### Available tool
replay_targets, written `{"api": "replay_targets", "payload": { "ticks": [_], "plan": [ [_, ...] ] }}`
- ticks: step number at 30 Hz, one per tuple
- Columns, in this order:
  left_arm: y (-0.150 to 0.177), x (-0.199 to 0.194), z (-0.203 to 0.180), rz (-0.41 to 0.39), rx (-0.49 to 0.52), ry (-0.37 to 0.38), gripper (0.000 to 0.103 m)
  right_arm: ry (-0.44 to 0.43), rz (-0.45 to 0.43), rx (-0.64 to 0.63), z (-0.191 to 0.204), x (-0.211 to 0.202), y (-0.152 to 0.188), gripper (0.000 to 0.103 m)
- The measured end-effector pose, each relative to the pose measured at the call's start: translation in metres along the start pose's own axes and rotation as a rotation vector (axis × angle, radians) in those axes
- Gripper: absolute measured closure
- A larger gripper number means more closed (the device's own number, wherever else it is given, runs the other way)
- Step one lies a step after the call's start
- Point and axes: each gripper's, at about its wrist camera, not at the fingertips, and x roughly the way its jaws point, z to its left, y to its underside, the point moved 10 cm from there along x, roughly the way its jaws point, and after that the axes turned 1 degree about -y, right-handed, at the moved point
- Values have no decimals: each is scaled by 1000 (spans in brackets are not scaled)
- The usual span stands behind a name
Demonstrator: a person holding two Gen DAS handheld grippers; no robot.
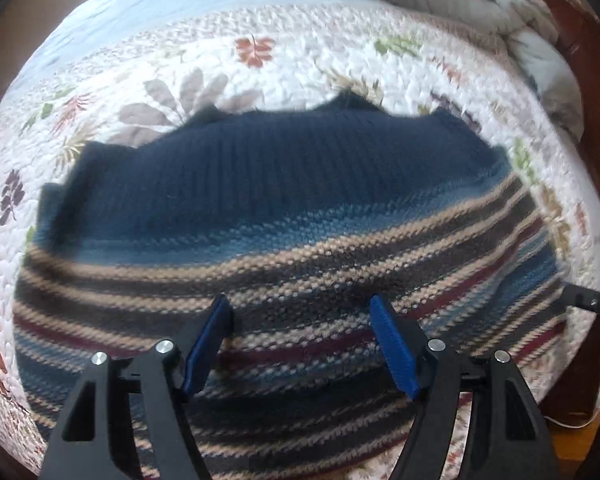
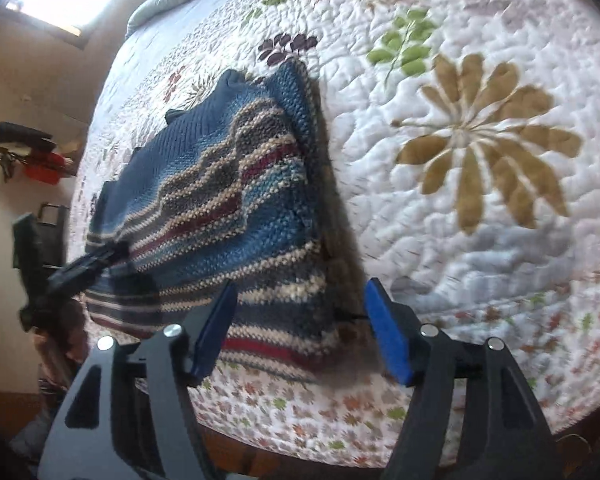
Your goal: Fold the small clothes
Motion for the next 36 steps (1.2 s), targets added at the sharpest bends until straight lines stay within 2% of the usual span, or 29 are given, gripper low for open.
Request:
{"api": "replay_targets", "payload": {
  "ticks": [5,10,12,13,14,15,18,22,27,29,32,36],
  "plan": [
    [4,15,0,10,29,1,25,19,75,25,-11,31,5,33],
    [2,23,1,24,14,21,20,69,70,-32,-7,38,8,33],
    [2,21,0,23,17,16,20,102,67,-52,-3,38,10,41],
    [2,20,0,24,13,20,20,98,67,-54,-1,37,10,57],
    [1,19,0,24,8,25,20,55,71,-37,5,37,11,75],
    [1,15,1,25,3,33,20,7,81,-11,12,37,13,75],
    [4,-2,7,24,-16,76,21,24,63,-17,22,33,12,83],
    [12,-29,38,-3,-68,97,21,-50,18,16,41,12,7,88],
    [23,-65,98,-67,-127,56,21,-158,-81,-55,107,-29,-10,92],
    [29,-75,117,-78,-161,57,20,-185,-104,-127,153,-37,-13,92],
    [35,-86,142,-95,-207,58,20,-204,-107,-228,208,-37,-12,92],
    [46,-96,171,-113,-281,74,20,-202,-75,-394,294,-11,1,92]
  ]
}}
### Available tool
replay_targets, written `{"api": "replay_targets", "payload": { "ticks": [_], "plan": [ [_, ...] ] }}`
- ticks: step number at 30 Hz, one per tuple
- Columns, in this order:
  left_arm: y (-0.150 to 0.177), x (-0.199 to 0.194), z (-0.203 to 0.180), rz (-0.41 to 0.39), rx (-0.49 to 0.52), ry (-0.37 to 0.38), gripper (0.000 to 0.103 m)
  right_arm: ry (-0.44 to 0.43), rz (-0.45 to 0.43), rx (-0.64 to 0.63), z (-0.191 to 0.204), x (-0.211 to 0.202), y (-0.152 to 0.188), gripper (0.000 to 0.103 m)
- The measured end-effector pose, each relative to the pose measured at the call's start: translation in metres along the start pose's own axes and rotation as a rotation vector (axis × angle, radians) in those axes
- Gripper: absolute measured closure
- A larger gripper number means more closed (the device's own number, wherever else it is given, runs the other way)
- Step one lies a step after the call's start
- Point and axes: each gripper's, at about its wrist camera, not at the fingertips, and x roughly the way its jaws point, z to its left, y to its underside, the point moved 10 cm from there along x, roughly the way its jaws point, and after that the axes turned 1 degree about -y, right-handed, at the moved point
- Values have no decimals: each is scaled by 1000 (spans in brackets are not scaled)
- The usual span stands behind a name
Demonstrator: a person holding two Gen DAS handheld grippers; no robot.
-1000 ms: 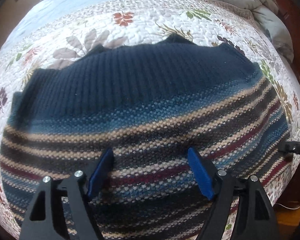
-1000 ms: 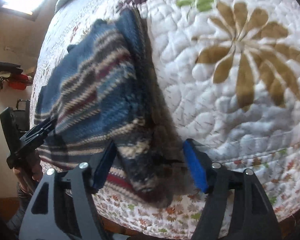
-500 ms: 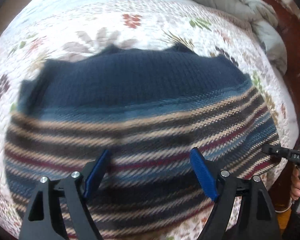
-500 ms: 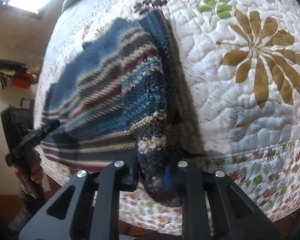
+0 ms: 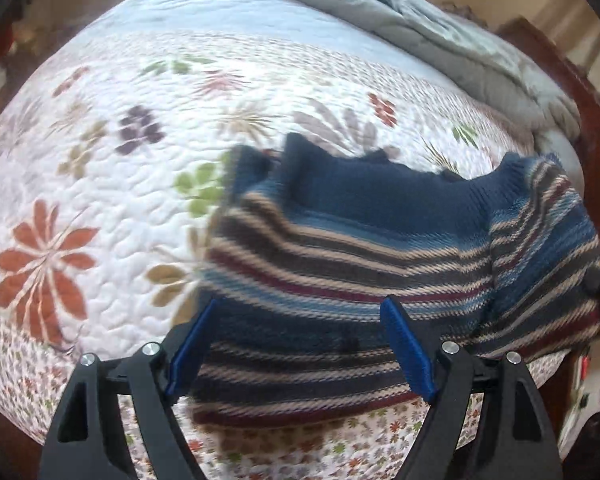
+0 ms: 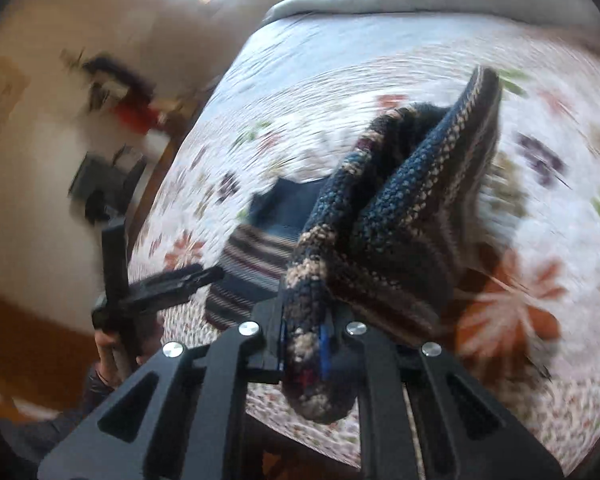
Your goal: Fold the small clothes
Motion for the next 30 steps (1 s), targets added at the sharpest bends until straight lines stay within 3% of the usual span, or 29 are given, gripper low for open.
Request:
{"api": "replay_targets", "payload": {
  "ticks": [6,12,15,18,23,30],
  "plan": [
    [4,-4,36,3,-53,2,20,11,153,-99,54,89,19,93],
    [3,-5,44,2,-68,21,20,94,311,-131,45,166,71,89],
    [2,-2,37,7,-60,33,20,-13,402,-83,49,184,101,82],
    [0,3,21,24,-36,50,20,-34,367,-103,49,179,106,78],
    [-1,17,-15,63,48,82,20,-152,264,-66,51,122,91,68],
    [4,66,-50,208,36,154,20,-7,151,-96,10,55,74,60]
  ]
}}
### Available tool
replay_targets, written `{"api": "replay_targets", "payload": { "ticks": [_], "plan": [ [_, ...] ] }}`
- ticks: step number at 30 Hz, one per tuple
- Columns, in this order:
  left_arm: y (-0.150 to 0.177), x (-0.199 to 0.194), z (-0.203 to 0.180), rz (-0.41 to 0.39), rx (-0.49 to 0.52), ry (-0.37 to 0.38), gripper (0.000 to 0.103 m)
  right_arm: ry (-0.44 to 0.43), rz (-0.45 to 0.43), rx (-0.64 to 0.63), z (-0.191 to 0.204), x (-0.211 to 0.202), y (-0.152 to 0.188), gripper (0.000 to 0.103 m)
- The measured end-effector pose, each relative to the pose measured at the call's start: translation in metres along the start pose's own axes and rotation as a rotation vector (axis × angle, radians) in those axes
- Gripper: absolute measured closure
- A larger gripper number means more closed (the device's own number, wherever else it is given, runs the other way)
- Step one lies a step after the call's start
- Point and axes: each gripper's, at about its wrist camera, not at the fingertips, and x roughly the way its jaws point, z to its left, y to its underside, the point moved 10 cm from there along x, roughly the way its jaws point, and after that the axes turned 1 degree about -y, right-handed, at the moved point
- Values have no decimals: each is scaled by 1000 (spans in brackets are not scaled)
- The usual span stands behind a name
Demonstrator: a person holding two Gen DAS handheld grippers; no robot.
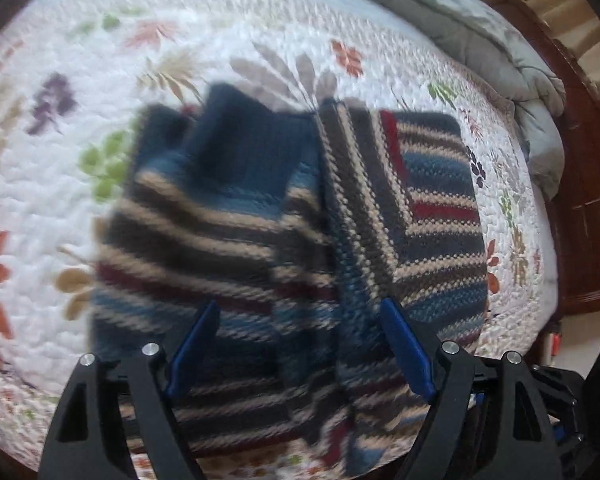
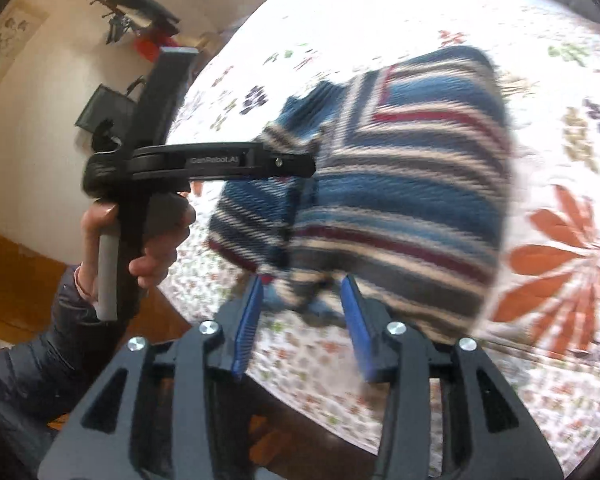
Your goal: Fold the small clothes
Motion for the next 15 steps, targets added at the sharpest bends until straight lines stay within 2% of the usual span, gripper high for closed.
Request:
{"api": "replay_targets", "payload": {
  "ticks": [2,3,5,10,12,14,15],
  "plan": [
    [0,10,-4,29,-25,33,20,32,-8,11,-11,-5,6,60],
    [1,14,-11,46,-39,80,20,49,-15,17,-18,-7,9,60],
    [3,18,-21,68,-51,123,20,52,-16,20,-21,-5,15,60],
    [3,19,-45,70,-20,154,20,53,-22,24,-32,0,20,60],
    [2,21,-48,71,-11,136,20,71,-27,27,-38,-2,20,60],
    [0,25,-48,65,1,88,31,87,-32,30,-42,-3,17,60],
    [-1,27,-48,63,5,72,43,92,-35,33,-44,-4,16,60]
  ]
}}
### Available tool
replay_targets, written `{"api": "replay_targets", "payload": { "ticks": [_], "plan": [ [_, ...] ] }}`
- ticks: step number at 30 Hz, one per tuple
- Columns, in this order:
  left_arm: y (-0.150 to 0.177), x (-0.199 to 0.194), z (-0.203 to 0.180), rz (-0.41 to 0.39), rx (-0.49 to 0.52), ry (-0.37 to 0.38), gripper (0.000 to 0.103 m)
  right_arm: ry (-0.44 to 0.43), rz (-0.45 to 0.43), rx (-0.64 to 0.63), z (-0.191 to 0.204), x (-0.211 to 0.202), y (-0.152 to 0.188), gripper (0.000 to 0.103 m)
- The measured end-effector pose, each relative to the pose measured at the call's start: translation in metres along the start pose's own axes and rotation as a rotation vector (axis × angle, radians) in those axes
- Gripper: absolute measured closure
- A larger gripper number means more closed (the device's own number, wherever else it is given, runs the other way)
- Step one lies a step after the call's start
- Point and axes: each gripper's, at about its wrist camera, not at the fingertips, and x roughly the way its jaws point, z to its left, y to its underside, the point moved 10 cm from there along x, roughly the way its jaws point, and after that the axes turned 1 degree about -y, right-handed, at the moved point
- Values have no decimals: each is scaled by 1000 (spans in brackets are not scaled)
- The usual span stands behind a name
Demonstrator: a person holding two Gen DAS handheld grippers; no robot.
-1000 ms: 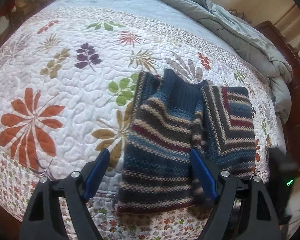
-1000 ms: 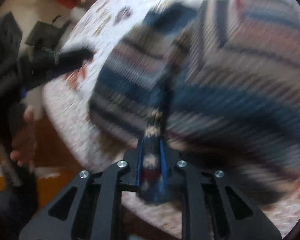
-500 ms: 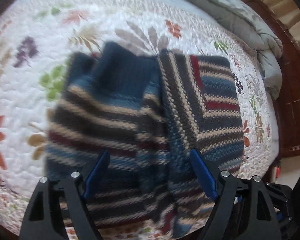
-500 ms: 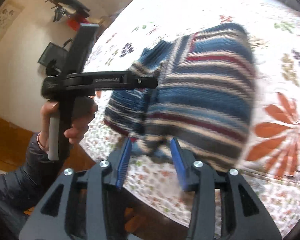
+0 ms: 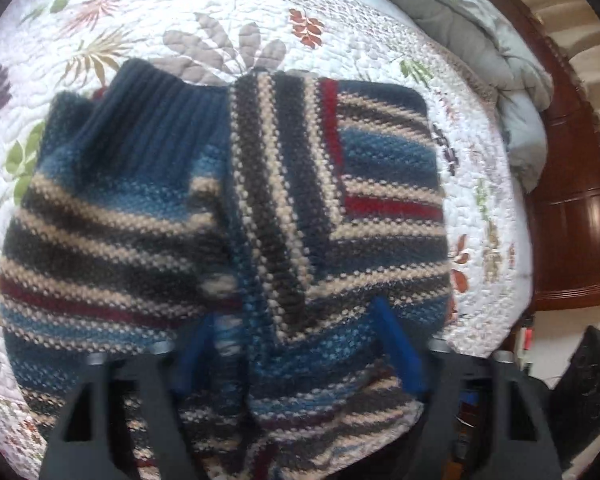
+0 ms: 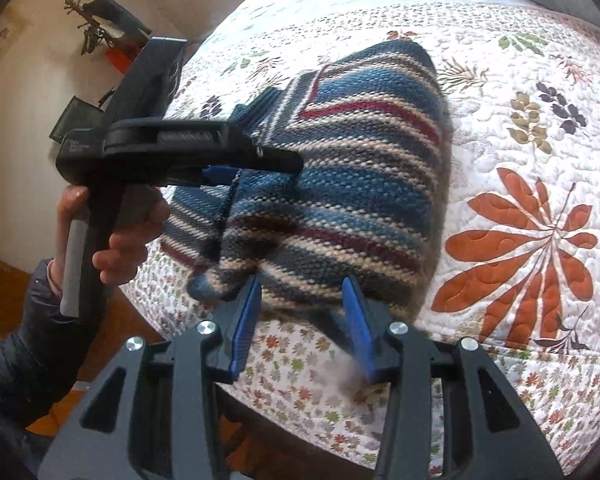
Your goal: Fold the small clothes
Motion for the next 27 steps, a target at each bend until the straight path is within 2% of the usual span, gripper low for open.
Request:
{"api": "replay_targets", "payload": {
  "ticks": [4,6,10,13,16,19,23,27],
  "plan": [
    [-3,-6,3,-26,-23,12,73,19,-3,36,-14,-5,1,60],
    [-4,-15,1,-53,-30,41,80,28,-4,58,-22,-6,2,60],
    [-6,-41,-2,-130,-27,81,83,33,-19,88,-30,-11,2,60],
    [-8,-80,-1,-208,-15,114,84,36,-27,100,-32,-15,1,60],
    [-9,-124,10,-298,10,85,84,36,-25,100,-31,-14,0,60],
    [-6,-148,37,-316,-16,69,84,21,-23,93,-24,-10,-3,60],
    [-2,-130,82,-275,-86,15,83,-4,-4,64,-5,3,-6,60],
    [6,-85,121,-212,-185,25,83,13,39,40,5,26,-5,60]
  ]
}}
